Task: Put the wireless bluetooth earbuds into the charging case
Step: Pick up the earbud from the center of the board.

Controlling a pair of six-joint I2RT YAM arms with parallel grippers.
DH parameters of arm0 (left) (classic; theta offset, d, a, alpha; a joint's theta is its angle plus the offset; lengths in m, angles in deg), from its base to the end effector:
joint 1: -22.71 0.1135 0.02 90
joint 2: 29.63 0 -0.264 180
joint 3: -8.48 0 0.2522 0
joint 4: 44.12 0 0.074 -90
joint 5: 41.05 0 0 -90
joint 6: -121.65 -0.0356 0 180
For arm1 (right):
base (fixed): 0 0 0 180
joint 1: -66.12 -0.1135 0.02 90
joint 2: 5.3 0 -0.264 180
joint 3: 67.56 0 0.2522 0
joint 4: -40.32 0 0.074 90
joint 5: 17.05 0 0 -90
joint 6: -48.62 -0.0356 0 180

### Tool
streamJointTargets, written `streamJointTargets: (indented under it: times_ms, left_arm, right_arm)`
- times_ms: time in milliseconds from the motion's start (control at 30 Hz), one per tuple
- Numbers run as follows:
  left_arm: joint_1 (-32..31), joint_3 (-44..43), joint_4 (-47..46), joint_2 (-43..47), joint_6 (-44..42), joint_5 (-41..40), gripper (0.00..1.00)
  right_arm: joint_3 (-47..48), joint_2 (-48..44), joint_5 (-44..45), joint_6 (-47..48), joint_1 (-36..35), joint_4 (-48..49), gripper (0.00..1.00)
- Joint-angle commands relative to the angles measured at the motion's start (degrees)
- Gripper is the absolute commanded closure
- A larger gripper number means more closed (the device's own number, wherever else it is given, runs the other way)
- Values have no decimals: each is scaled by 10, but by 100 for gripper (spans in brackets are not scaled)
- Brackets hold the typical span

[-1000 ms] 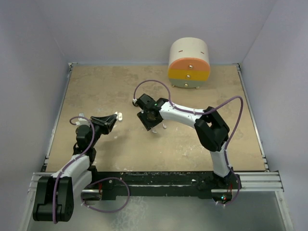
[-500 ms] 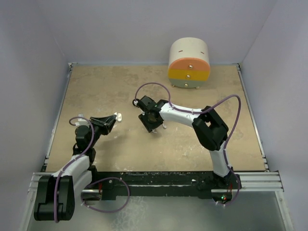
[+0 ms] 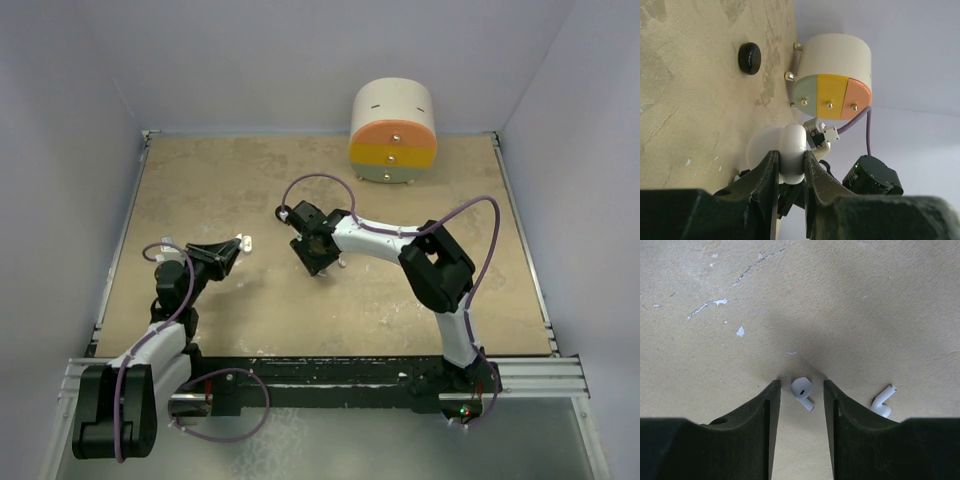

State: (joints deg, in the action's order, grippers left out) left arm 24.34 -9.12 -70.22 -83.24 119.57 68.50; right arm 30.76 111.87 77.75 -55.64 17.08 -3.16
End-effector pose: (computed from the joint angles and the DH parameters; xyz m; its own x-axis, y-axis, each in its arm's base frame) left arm 0.1736 -0.0070 0.1592 -0.3087 -0.9509 0.0218 -0.1609 0.0296 -0.9865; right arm 0.2842 0.3228 0.1699 -0.7418 -0.4801 -0.4683 -0.5616 0.8263 0.0426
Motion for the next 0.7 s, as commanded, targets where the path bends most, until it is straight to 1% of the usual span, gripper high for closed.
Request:
streamJointTargets:
  times_ms: [0,233,667]
  left_arm:
    - [8,5,-43,-1,3,11,100]
    - [12,7,-47,-4,3,15,100]
    - [18,9,-51,-6,3,21,100]
  right_arm:
    - [-5,-7,-12,9,3,-1,59]
    - [-4,-6,-12,10,4,-3,62]
    - [-6,-5,-13,10,4,-7,71]
